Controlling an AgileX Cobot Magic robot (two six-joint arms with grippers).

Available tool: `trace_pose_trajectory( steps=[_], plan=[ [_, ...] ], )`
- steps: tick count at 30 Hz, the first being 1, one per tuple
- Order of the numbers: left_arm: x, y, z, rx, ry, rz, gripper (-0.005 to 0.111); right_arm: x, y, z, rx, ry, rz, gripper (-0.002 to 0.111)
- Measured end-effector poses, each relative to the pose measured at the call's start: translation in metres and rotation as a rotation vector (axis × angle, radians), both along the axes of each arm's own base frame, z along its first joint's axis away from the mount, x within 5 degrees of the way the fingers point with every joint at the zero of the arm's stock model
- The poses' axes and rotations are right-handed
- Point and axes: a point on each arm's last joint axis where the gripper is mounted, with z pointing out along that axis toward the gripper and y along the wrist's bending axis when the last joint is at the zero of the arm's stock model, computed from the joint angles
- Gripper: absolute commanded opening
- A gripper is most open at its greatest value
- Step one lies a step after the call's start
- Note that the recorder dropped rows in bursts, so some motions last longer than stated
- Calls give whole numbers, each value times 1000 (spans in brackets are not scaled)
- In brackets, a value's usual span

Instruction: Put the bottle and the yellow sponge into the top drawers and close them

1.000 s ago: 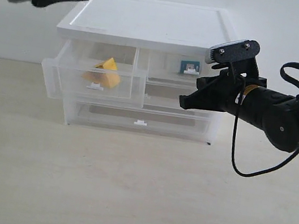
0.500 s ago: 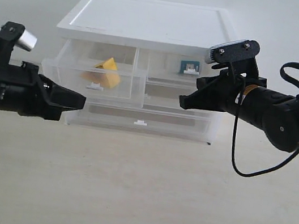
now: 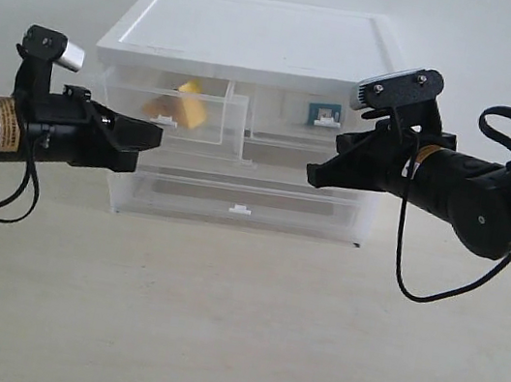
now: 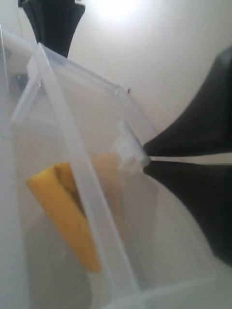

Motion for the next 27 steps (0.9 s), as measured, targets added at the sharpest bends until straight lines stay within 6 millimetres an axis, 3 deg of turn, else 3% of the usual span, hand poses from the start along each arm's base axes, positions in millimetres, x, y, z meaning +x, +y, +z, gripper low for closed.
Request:
trace_pose_trajectory(
  steps=[6, 12, 21, 27],
  plan=[
    [19, 3, 10, 49, -51, 57, 4, 0, 0, 0, -3, 0, 1, 0],
    [41, -1, -1, 45, -56, 53, 4, 0, 0, 0, -4, 2, 0, 0],
    [40, -4, -1, 33, -66, 8, 4, 0, 0, 0, -2, 1, -1, 0],
    [25, -5, 7, 17, -101, -33, 4, 0, 0, 0, 28, 23, -6, 0]
  ],
)
